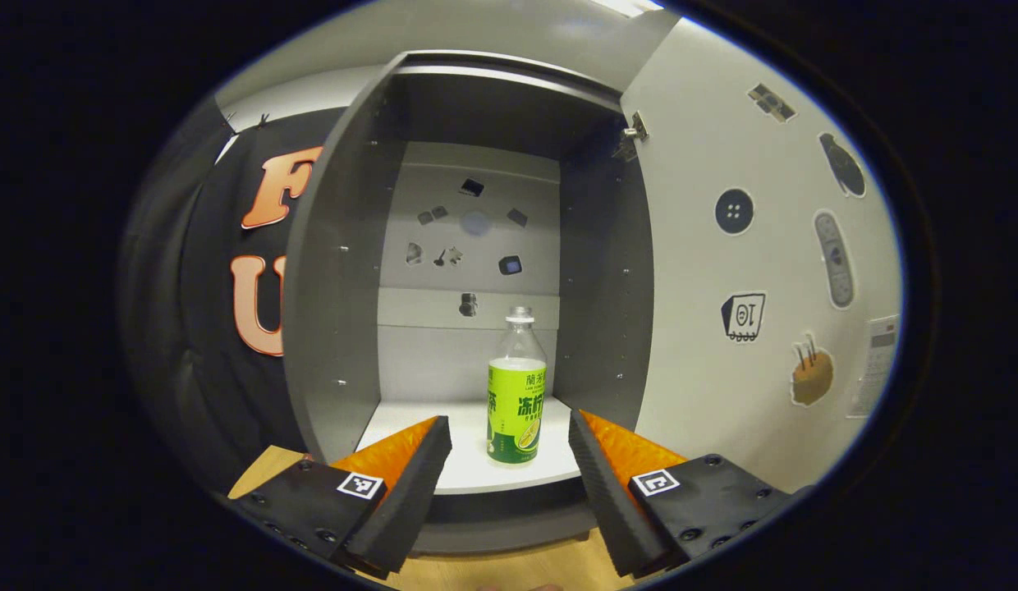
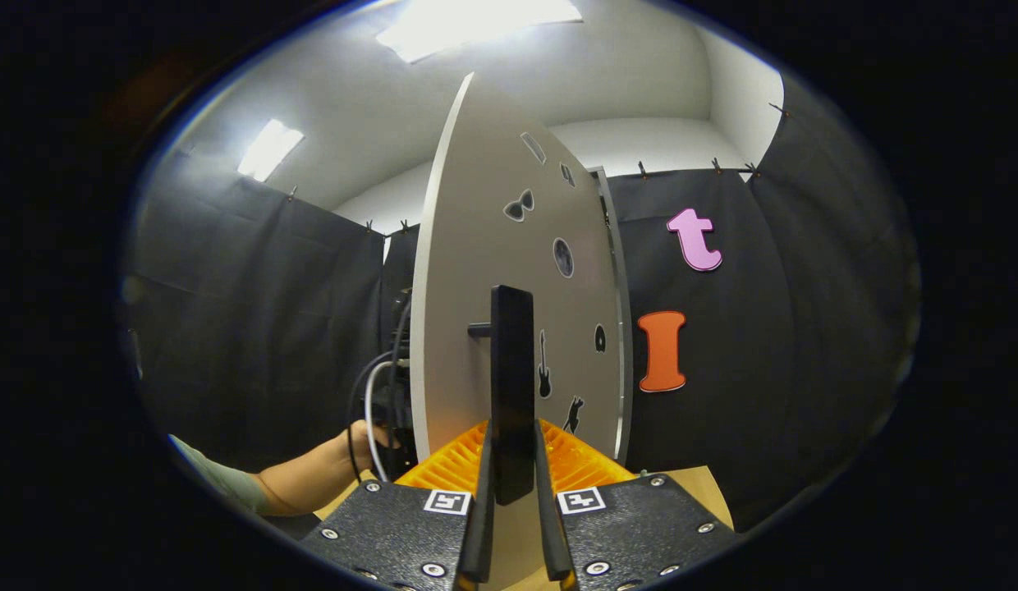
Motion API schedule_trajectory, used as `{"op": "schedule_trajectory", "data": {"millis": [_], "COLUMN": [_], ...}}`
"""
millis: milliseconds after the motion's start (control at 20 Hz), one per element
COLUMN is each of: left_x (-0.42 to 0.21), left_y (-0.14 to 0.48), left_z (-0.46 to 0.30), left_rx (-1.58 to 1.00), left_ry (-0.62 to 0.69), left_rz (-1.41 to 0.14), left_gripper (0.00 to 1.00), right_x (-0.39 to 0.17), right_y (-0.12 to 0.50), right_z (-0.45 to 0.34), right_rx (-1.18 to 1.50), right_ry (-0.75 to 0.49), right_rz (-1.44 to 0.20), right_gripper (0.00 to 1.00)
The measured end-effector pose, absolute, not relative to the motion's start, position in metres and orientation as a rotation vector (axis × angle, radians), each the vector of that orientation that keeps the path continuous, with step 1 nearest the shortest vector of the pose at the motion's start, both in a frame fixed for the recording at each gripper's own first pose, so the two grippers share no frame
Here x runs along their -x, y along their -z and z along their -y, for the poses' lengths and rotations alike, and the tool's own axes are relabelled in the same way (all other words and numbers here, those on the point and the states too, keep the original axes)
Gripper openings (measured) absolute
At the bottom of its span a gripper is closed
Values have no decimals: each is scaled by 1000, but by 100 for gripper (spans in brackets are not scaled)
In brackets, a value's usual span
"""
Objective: Open the cabinet door with the right hand, grasp the bottle in the cabinet with the left hand and place it on the coaster, then close the cabinet door with the right hand.
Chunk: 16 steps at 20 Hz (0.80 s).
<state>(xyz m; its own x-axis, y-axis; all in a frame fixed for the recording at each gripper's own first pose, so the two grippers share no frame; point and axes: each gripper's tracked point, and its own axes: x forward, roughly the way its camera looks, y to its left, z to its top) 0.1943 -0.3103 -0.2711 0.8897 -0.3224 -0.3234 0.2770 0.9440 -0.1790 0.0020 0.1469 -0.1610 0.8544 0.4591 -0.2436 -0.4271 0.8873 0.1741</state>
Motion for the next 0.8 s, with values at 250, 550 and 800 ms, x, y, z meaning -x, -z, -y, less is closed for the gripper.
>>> {"op": "schedule_trajectory", "data": {"millis": [250, 550, 800], "left_x": [-238, -278, -300], "left_y": [310, 335, 337], "left_z": [333, 348, 358], "left_rx": [108, 109, 123], "left_ry": [294, 281, 291], "left_rz": [-416, -433, -402], "left_gripper": [93, 93, 94], "right_x": [-3, -14, -17], "right_y": [163, 164, 163], "right_z": [-144, -131, -125], "right_rx": [-95, -70, -145], "right_ry": [-478, -421, -362], "right_rz": [-293, -267, -269], "right_gripper": [29, 34, 34]}}
